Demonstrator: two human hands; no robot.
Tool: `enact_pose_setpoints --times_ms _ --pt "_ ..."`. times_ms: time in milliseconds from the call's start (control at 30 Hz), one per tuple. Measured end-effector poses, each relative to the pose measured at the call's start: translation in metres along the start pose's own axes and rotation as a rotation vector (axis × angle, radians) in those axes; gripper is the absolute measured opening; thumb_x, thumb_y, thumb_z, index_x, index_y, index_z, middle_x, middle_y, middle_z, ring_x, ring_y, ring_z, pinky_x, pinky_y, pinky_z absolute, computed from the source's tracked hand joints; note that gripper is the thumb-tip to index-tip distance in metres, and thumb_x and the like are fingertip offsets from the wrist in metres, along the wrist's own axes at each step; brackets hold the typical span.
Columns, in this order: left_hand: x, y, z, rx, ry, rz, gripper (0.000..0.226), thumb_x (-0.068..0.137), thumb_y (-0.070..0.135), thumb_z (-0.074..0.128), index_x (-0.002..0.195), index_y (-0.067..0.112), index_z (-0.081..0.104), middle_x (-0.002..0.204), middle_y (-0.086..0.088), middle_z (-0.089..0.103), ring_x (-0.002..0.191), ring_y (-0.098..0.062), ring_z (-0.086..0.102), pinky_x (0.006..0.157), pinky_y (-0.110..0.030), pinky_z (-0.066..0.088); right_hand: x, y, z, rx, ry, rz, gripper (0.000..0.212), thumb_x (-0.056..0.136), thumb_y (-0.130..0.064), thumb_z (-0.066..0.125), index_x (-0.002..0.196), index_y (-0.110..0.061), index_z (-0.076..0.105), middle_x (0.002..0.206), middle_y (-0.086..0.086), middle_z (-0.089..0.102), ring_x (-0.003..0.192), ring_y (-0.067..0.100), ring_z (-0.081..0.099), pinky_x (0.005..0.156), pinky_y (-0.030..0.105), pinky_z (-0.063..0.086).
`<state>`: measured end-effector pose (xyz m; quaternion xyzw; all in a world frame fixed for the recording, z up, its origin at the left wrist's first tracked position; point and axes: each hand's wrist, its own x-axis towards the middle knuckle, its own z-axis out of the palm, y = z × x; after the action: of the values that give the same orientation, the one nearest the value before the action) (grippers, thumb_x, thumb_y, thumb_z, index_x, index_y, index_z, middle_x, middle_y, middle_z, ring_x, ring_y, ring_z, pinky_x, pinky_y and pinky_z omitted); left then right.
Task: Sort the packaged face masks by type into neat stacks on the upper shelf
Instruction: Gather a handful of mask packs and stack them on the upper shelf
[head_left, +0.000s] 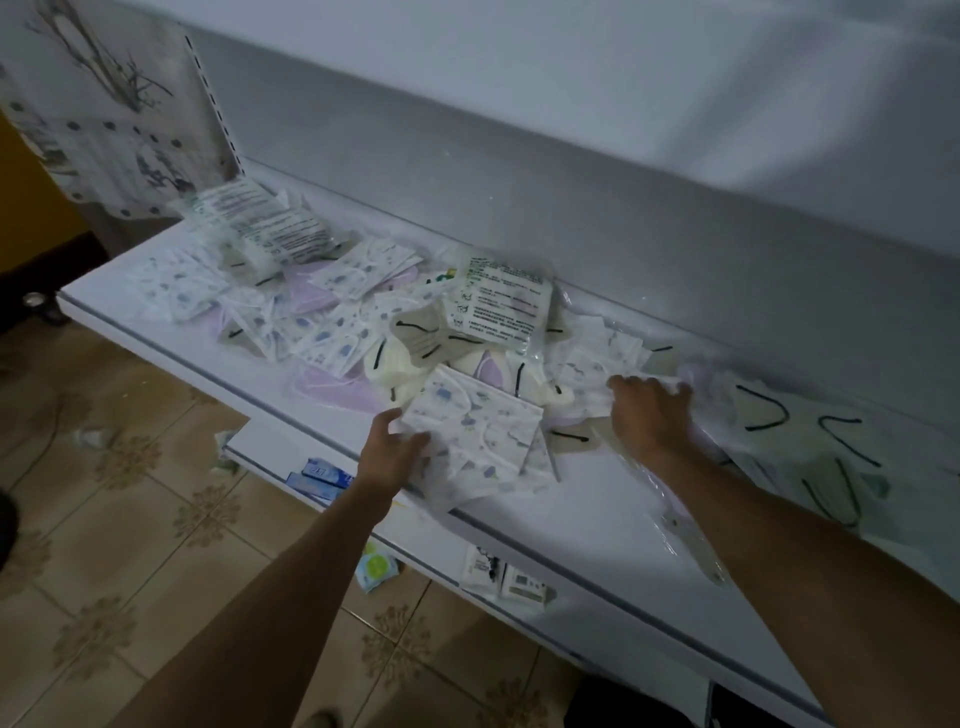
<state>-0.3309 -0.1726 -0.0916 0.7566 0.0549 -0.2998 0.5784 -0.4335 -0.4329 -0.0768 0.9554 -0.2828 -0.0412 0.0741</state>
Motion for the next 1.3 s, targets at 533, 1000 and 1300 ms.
enact_pose_setpoints --times_ms 533,1000,1300 --pt "0.001 -0.002 0.005 0.048 0.062 0.005 0.046 0.078 0.015 0.07 0.12 0.014 0.049 0.113 -0.015 0.058 0.095 -0.028 0.057 0.062 -0.03 0.05 -0.036 -0.066 0.007 0.289 0.093 -0.701 0.043 0.061 0.0 0.055 0.1 -0.009 0.07 0.102 0.008 0.068 0.085 0.029 0.065 0.069 0.041 0.056" --pt "0.014 0.002 -0.014 0.035 -0.025 0.04 0.069 0.053 0.02 0.078 0.116 0.009 0.053 0.118 -0.019 0.059 0.103 -0.034 0.059 0.09 -0.046 0.051 -0.069 -0.014 0.005 0.118 -0.096 -0.002 0.037 0.09 -0.016 0.053 0.127 -0.012 0.05 0.121 0.009 0.06 0.111 0.026 0.057 0.089 0.035 0.047" --pt "-0.006 0.024 -0.024 -0.148 -0.16 -0.093 0.032 0.092 0.033 0.054 0.115 0.011 0.053 0.118 -0.019 0.059 0.099 -0.032 0.06 0.082 -0.037 0.05 -0.055 -0.103 -0.065 0.549 0.07 -0.181 0.054 0.086 -0.001 0.055 0.137 -0.013 0.044 0.132 0.012 0.055 0.12 0.028 0.051 0.099 0.035 0.037"
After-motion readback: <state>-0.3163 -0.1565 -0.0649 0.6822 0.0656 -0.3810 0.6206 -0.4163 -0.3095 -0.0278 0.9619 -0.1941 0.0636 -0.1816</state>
